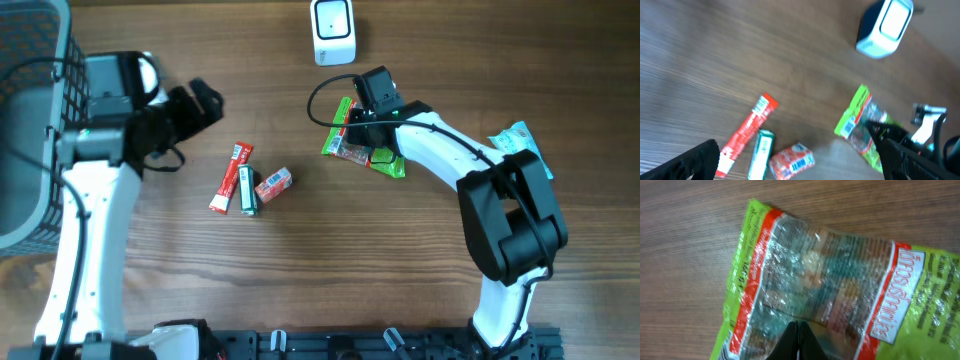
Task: Scan the item barcode
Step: 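Carry the bag to center and grasp its left edge with left gripper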
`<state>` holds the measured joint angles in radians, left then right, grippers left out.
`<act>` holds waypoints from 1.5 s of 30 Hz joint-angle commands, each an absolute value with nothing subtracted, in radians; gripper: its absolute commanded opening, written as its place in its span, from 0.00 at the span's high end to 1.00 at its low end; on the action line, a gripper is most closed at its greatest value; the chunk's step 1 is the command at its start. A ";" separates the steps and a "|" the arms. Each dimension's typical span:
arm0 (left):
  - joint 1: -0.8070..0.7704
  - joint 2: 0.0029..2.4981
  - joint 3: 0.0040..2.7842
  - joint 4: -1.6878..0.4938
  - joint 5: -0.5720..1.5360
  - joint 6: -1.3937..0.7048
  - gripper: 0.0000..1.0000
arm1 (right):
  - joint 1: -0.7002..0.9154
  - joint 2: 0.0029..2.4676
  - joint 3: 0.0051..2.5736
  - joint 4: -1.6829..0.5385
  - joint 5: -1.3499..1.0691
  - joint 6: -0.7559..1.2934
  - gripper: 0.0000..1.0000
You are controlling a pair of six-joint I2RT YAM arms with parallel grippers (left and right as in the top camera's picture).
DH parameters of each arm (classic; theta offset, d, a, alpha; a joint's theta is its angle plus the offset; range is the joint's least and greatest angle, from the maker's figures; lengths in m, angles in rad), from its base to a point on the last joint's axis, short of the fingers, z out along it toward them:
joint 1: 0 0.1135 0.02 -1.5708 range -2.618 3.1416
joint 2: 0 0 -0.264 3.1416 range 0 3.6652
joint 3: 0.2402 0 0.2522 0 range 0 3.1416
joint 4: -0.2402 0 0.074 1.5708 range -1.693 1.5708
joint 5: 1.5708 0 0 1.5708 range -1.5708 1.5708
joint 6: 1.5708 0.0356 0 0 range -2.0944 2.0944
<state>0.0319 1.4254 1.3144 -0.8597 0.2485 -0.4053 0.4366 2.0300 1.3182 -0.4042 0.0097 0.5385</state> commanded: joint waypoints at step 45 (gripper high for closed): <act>-0.565 2.076 1.326 -0.495 0.199 -0.593 0.96 | 0.031 1.892 1.233 -0.780 -0.482 -0.132 0.41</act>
<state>-0.5602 2.0453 1.3144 -0.5026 0.2134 -0.5827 0.0319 1.8511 1.2453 -0.7898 -0.4297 -0.1146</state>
